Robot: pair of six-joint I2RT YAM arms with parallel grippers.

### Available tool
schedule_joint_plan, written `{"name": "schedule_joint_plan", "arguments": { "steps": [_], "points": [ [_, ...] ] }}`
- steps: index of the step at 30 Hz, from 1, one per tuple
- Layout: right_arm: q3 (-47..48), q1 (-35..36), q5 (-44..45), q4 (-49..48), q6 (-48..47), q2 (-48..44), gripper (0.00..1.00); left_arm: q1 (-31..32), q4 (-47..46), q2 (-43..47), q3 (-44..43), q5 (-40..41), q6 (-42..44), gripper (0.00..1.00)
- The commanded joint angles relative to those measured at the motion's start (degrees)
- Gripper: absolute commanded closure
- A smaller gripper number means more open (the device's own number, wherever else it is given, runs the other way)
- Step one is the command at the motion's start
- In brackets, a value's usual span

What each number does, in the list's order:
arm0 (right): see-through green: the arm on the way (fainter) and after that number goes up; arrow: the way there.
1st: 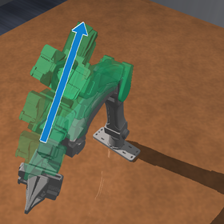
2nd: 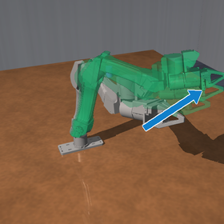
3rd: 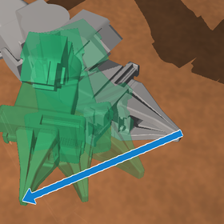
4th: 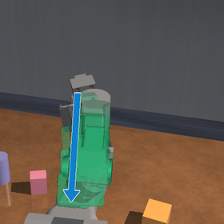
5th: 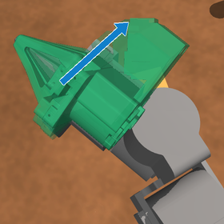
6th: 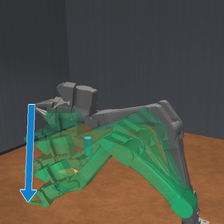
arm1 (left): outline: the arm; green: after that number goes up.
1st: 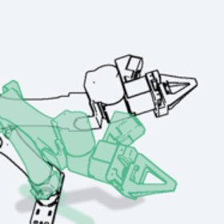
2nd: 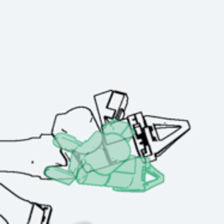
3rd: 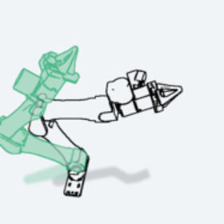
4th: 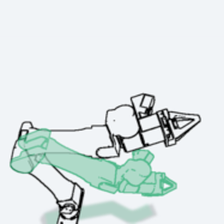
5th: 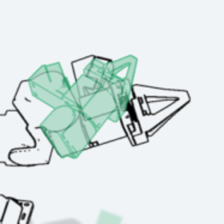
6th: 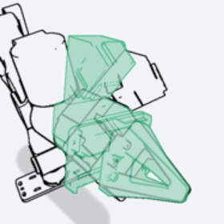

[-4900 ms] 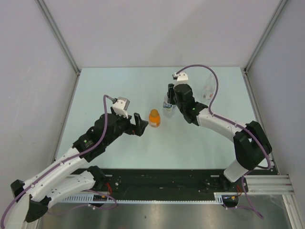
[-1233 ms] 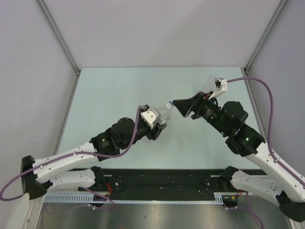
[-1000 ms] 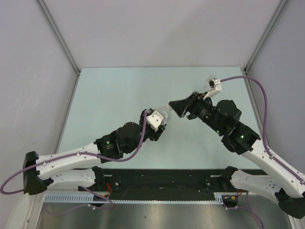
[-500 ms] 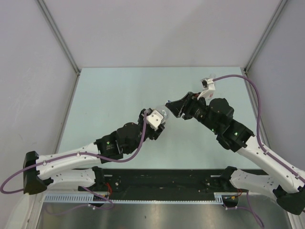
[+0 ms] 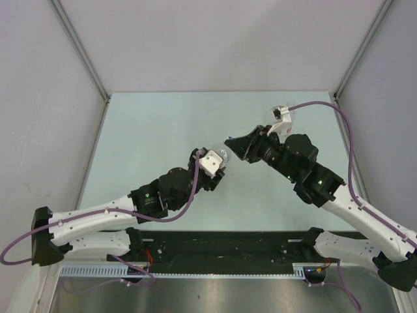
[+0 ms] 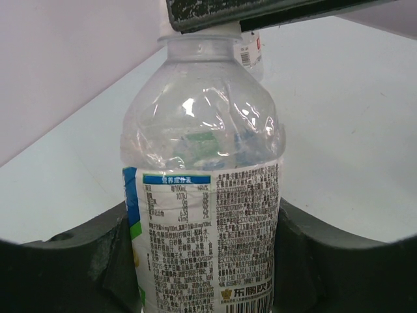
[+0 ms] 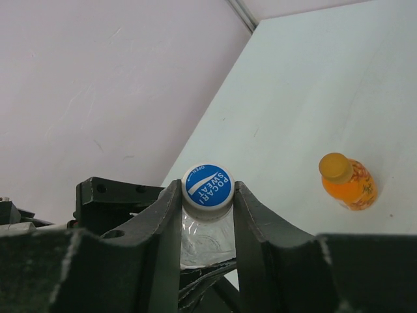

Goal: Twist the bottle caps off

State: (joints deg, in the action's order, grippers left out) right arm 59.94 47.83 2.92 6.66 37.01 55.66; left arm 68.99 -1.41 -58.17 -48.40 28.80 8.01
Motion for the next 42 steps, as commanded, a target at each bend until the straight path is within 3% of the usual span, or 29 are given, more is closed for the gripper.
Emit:
{"name": "schedule_joint_plan", "arguments": {
  "steps": [1, 8, 9, 11, 12, 18, 23, 26, 30, 42],
  "points": [
    [0.4, 1.0, 0.3, -3.7, -4.1, -1.2, 1.0, 0.6, -3.0, 2.0, -0.1, -2.6, 0.3, 1.0],
    [-4.1, 0.7, -7.7, -9.1, -12.5, -4.8, 1.0, 0.2, -1.9, 5.7, 0.0, -23.9, 0.3, 1.0],
    [-4.4, 0.2, -9.1, -9.8, -13.1, -5.2, 1.0, -1.1, -1.2, 5.8, -1.2, -32.2, -0.4, 1.0],
    [-4.9, -0.7, -15.1, -10.6, -14.9, -6.3, 1.0, -3.6, 0.8, 5.4, -2.6, -42.7, -4.0, 1.0],
    [-5.1, -1.6, -17.5, -11.2, -15.2, -6.5, 1.0, -6.5, 0.7, 5.4, -3.1, -51.6, -5.7, 1.0],
    [-7.6, -3.7, -35.8, -13.6, -19.3, -9.4, 1.0, -15.2, -6.7, 3.9, -4.2, -75.7, -18.4, 1.0],
    [-7.8, -5.3, -49.3, -15.3, -19.2, -9.6, 1.0, -18.0, -14.6, -1.2, -6.0, -97.0, -28.1, 1.0],
    [-7.8, -6.3, -55.8, -16.7, -18.2, -9.3, 1.0, -18.3, -17.0, -3.9, -7.3, -101.8, -30.9, 1.0],
    [-7.8, -6.3, -60.7, -16.7, -19.3, -9.3, 1.0, -18.3, -29.4, -4.5, -5.2, -103.7, -39.2, 1.0],
    [-7.9, -6.4, -71.4, -18.1, -20.8, -7.2, 1.0, -17.2, -34.9, -7.0, -4.9, -105.9, -41.9, 1.0]
  ]
}}
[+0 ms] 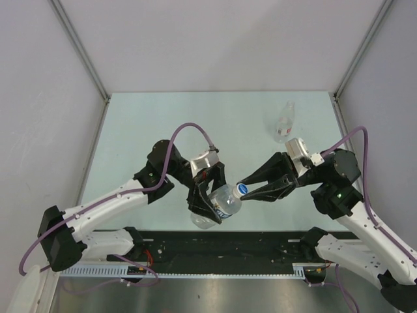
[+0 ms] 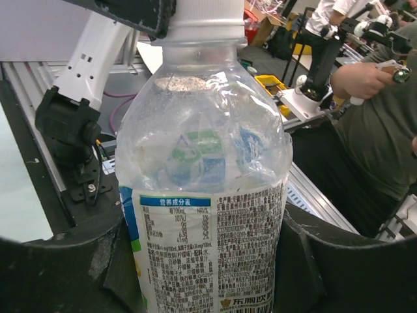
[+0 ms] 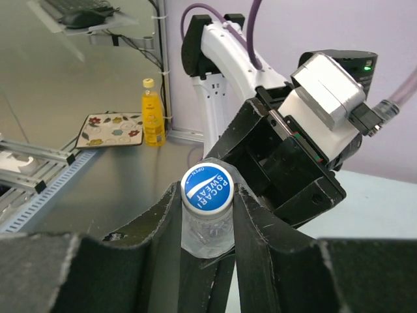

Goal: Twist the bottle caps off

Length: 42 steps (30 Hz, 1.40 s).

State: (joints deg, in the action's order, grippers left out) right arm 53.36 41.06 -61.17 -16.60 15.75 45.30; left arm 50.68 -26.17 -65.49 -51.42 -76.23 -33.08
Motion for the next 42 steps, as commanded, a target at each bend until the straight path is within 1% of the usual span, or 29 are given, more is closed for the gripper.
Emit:
{"name": "schedule_joint_plan", "arguments": {
  "steps": [1, 4, 8, 10, 11, 13, 14, 15, 16, 17, 18, 20, 21, 22, 23, 24, 26, 29, 30, 31, 32, 33, 34, 35, 37, 38, 40, 41, 42],
  "points": [
    [-1.2, 0.4, -7.7, 4.7, 0.7, 3.4, 1.0, 1.1, -10.4, 0.2, -1.8, -1.0, -0.9, 1.0],
    [-1.3, 0.6, -9.0, 3.7, 1.1, 4.4, 1.0, 1.2, -10.8, 0.1, -1.7, -1.0, -1.0, 1.0],
    [-1.2, 1.0, -10.3, 3.1, 1.3, 5.1, 1.0, 1.3, -8.4, 0.1, -1.4, -1.6, 0.4, 1.0],
    [-1.2, 0.9, -10.0, 3.2, 1.5, 5.1, 1.0, 1.3, -6.4, 0.5, -1.6, -1.2, 2.5, 1.0],
    [-1.2, 0.5, -9.5, 3.7, 1.6, 5.0, 0.95, 1.2, -2.6, 0.6, -2.3, -0.4, 5.4, 1.0],
    [-1.2, -0.2, -6.6, 5.1, 2.5, 4.6, 0.73, 1.2, 3.4, 1.2, -3.5, 1.2, 9.8, 1.0],
    [-1.2, -0.9, -5.4, 5.3, 3.0, 4.3, 0.53, 1.1, 10.7, 1.5, -5.3, 3.5, 15.3, 1.0],
    [-1.2, -1.3, -2.5, 5.8, 3.4, 3.5, 0.41, 1.1, 14.4, 1.7, -6.1, 5.2, 18.1, 1.0],
    [-1.2, -1.8, -0.2, 6.4, 4.2, 3.0, 0.32, 1.1, 17.3, 2.4, -6.9, 7.1, 20.2, 1.0],
    [-1.0, -2.2, 2.2, 7.7, 4.6, 2.3, 0.21, 1.1, 21.4, 2.6, -7.7, 11.1, 23.1, 1.0],
    [-0.9, -3.3, 5.4, 8.0, 5.1, 1.2, 0.17, 1.1, 22.6, 3.0, -7.9, 12.6, 24.3, 1.0],
    [-0.6, -4.6, 7.0, 8.0, 7.4, 0.3, 0.09, 1.0, 24.9, 4.3, -8.0, 16.6, 26.4, 1.0],
    [-0.4, -5.7, 8.7, 7.8, 8.2, 0.0, 0.07, 1.0, 25.4, 4.7, -7.9, 20.4, 27.0, 1.0],
    [-0.1, -6.2, 9.4, 7.9, 9.6, -0.7, 0.02, 1.0, 25.7, 5.1, -7.9, 23.0, 27.7, 1.0],
    [0.6, -6.5, 10.3, 8.1, 10.0, -1.1, 0.0, 1.1, 27.3, 5.6, -7.8, 25.5, 28.7, 1.0],
    [0.9, -7.0, 12.8, 8.5, 10.4, -1.4, 0.0, 1.1, 27.8, 5.8, -7.7, 30.5, 29.2, 1.0],
    [1.5, -7.6, 15.4, 9.6, 10.8, -2.6, 0.0, 1.2, 28.7, 6.1, -7.5, 35.5, 30.1, 1.0],
    [2.4, -7.6, 22.0, 11.2, 11.3, -3.5, 0.0, 1.5, 28.6, 7.0, -6.6, 44.1, 30.8, 1.0],
    [2.4, -7.6, 23.8, 11.3, 11.6, -3.8, 0.0, 1.7, 28.5, 7.5, -6.3, 45.8, 31.0, 0.98],
    [2.4, -7.7, 25.7, 11.6, 12.0, -4.2, 0.0, 2.1, 28.4, 7.8, -6.0, 49.2, 31.4, 0.97],
    [2.4, -7.7, 28.6, 11.5, 12.4, -4.8, 0.0, 3.5, 28.9, 8.0, -5.9, 51.7, 32.9, 0.97],
    [2.4, -7.7, 30.4, 11.2, 14.0, -5.0, 0.0, 4.6, 29.2, 8.4, -5.8, 54.9, 33.3, 0.99],
    [2.4, -7.7, 32.0, 10.6, 14.8, -4.9, 0.0, 6.9, 29.3, 8.5, -5.6, 61.9, 35.8, 1.0],
    [2.5, -7.7, 33.7, 10.1, 15.5, -4.8, 0.0, 7.7, 29.4, 8.3, -5.6, 65.2, 36.2, 1.0],
    [2.5, -7.7, 36.5, 9.9, 17.6, -4.4, 0.0, 9.4, 29.2, 8.0, -5.6, 69.9, 37.0, 1.0],
    [2.6, -7.7, 38.6, 9.9, 18.2, -4.2, 0.0, 10.1, 29.2, 7.8, -5.6, 73.9, 37.3, 1.0],
    [3.1, -7.7, 40.8, 11.2, 19.7, -3.1, 0.0, 12.2, 28.7, 7.5, -5.4, 78.1, 38.5, 1.0],
    [3.1, -7.7, 42.5, 11.5, 20.3, -2.8, 0.0, 12.9, 28.5, 7.4, -5.1, 82.8, 39.0, 1.0],
    [3.1, -7.6, 43.2, 12.0, 20.8, -2.2, 0.01, 13.7, 28.3, 7.2, -4.8, 84.8, 39.5, 1.0]
  ]
}}
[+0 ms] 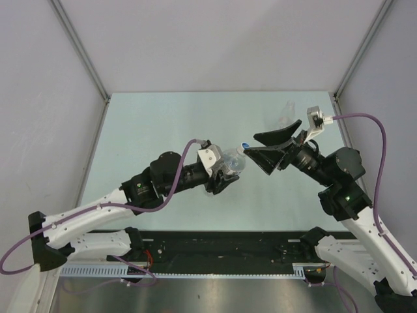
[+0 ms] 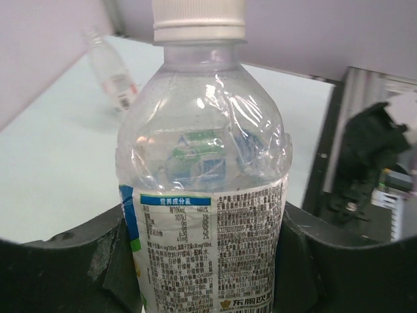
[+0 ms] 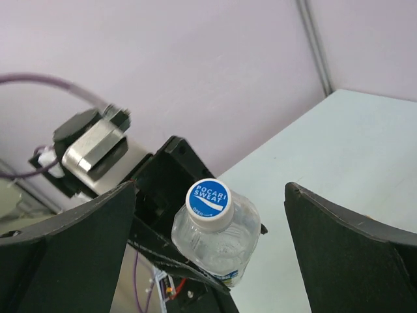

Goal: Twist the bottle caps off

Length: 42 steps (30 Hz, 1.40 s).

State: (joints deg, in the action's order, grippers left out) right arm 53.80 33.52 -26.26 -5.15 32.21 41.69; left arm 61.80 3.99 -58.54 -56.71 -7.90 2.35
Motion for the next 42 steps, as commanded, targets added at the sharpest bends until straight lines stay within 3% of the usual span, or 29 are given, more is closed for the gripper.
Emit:
{"name": "schedule_joint_plan", "arguments": {
  "steps": [1, 9, 13, 18, 35, 37, 38, 42],
  "points": [
    [2.6, 0.1, 9.1, 0.9, 5.6, 1.7, 0.01, 3.8, -2.3, 0.0, 0.7, 18.5, 5.0, 1.0],
    [2.6, 4.1, 17.7, 1.8, 8.6, 3.6, 0.05, 7.5, -3.3, -3.4, -0.1, 33.9, 5.8, 1.0],
    [2.7, 5.5, 20.3, 2.2, 9.8, 4.8, 0.1, 8.6, -3.7, -4.3, -0.2, 37.2, 6.4, 1.0],
    [2.7, 7.3, 21.7, 2.4, 9.1, 5.7, 0.22, 9.0, -3.7, -4.8, -0.2, 38.1, 5.9, 1.0],
    [2.6, 9.2, 23.2, 3.0, 8.2, 8.4, 0.46, 9.3, -3.7, -4.9, 0.5, 37.2, 5.5, 1.0],
    [2.7, 9.4, 23.4, 3.0, 7.8, 8.3, 0.57, 9.4, -3.7, -5.0, 0.7, 37.2, 5.5, 1.0],
    [2.7, 9.5, 23.5, 3.2, 7.7, 8.3, 0.68, 9.4, -3.7, -4.8, 0.7, 37.2, 5.4, 1.0],
    [2.7, 9.9, 23.5, 3.3, 6.2, 8.5, 0.92, 9.4, -3.8, -4.6, 1.2, 36.5, 4.9, 1.0]
  ]
}}
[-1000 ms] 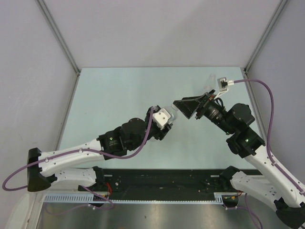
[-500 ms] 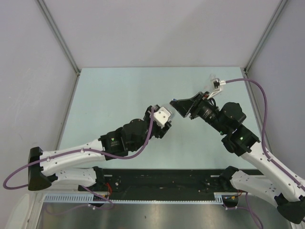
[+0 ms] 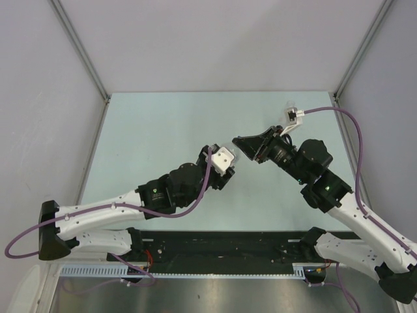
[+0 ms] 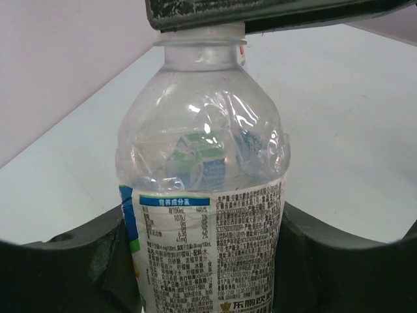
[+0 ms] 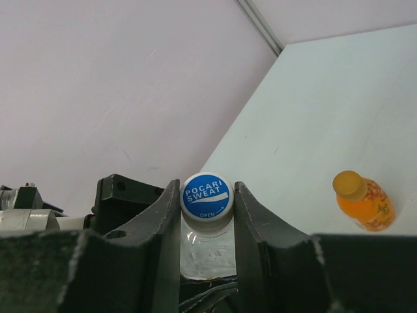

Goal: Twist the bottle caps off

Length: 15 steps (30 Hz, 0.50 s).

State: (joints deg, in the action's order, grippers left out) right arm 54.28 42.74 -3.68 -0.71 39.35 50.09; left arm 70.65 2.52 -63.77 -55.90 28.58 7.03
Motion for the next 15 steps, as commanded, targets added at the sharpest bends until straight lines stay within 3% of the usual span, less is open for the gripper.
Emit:
{"name": "schedule_joint_plan", "arguments": {
  "steps": [1, 6, 11, 15],
  "points": [
    [2.1, 0.9, 1.0, -1.2, -1.4, 0.0, 0.97, 0.5, -2.3, 0.9, 0.4, -0.5, 0.1, 1.0],
    [2.1, 1.2, 0.3, -1.5, -5.3, -0.2, 1.0, 0.5, -2.3, 3.4, 1.1, -6.9, -0.6, 1.0],
    [2.1, 1.5, -3.8, -2.5, -10.8, 0.2, 1.0, 0.5, -3.4, 6.5, 2.2, -23.8, 0.4, 1.0],
    [1.7, 1.6, -12.8, -4.7, -14.3, -0.4, 1.0, -0.2, -3.0, 8.0, 2.0, -37.3, -1.0, 1.0]
  ]
}}
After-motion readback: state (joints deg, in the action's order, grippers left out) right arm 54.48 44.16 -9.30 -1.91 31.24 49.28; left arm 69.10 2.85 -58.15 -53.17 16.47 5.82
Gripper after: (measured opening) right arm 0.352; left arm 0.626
